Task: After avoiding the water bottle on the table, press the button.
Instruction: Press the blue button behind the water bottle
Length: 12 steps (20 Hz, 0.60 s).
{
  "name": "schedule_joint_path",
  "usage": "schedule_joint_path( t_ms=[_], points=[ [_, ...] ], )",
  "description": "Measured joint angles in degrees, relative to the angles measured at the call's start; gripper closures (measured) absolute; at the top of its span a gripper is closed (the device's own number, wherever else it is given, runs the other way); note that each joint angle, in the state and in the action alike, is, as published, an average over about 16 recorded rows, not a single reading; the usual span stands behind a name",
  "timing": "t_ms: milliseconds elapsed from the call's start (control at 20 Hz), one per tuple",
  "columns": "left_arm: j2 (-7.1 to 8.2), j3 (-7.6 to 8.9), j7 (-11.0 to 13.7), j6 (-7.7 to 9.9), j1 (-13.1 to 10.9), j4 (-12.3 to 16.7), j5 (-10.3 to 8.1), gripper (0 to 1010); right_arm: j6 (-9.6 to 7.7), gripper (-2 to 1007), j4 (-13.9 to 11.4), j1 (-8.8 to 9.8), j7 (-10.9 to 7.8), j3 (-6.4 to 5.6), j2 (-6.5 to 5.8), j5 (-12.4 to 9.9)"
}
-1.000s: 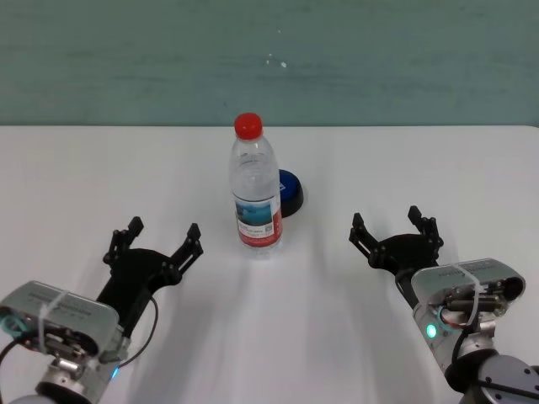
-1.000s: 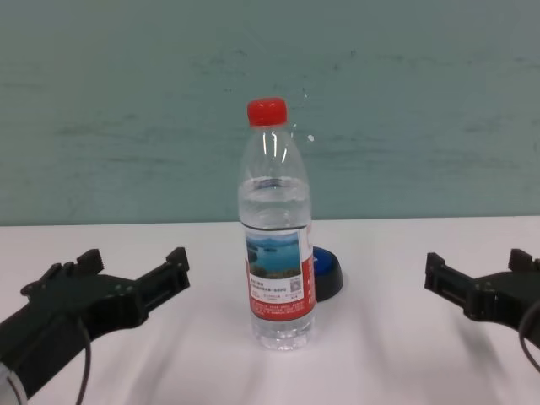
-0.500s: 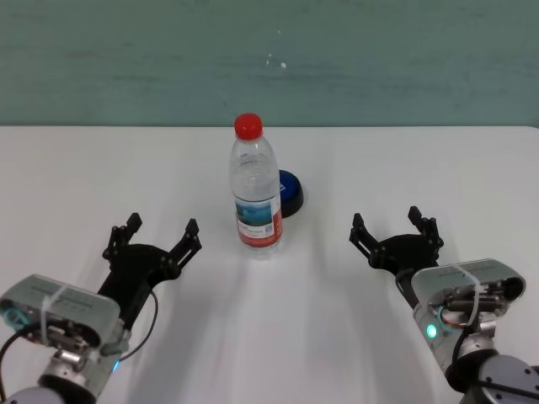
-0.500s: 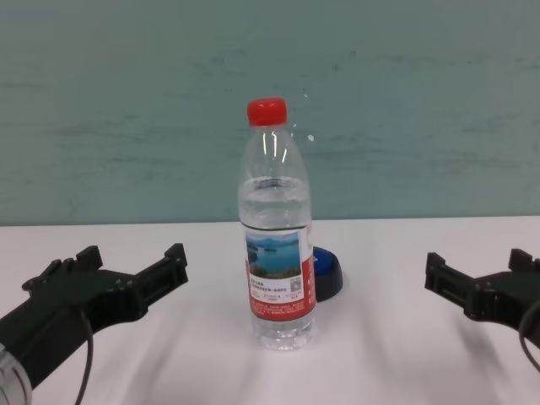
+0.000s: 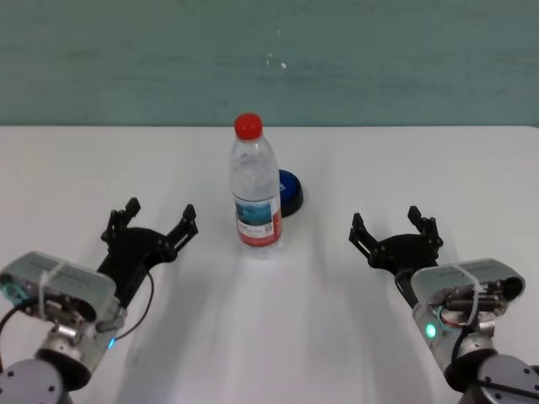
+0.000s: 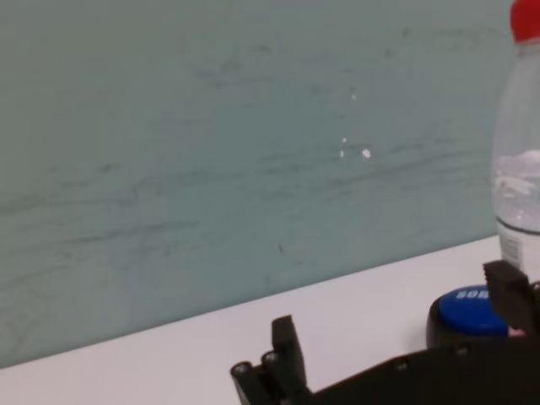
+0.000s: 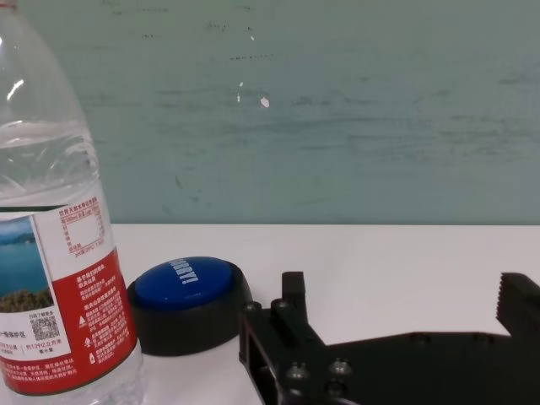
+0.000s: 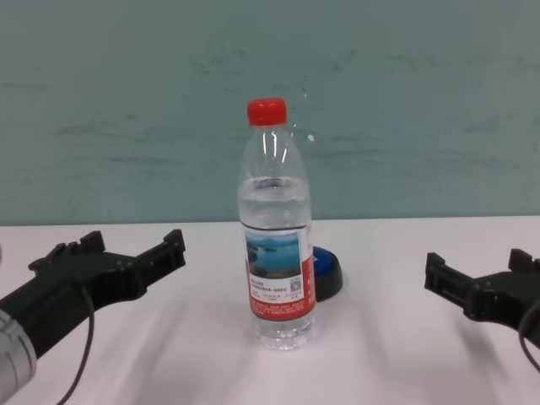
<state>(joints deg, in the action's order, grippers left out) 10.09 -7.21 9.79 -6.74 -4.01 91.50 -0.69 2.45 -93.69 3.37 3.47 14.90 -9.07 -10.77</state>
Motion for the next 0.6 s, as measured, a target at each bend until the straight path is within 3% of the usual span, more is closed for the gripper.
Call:
schedule_joint_path(
  t_ms=[600],
  points=[
    [1.16, -0.73, 1.82, 0.12, 5.95, -5.58, -1.18, 0, 0.00, 1, 0.00, 0.00, 0.00, 0.00, 0.00, 0.00]
  ],
)
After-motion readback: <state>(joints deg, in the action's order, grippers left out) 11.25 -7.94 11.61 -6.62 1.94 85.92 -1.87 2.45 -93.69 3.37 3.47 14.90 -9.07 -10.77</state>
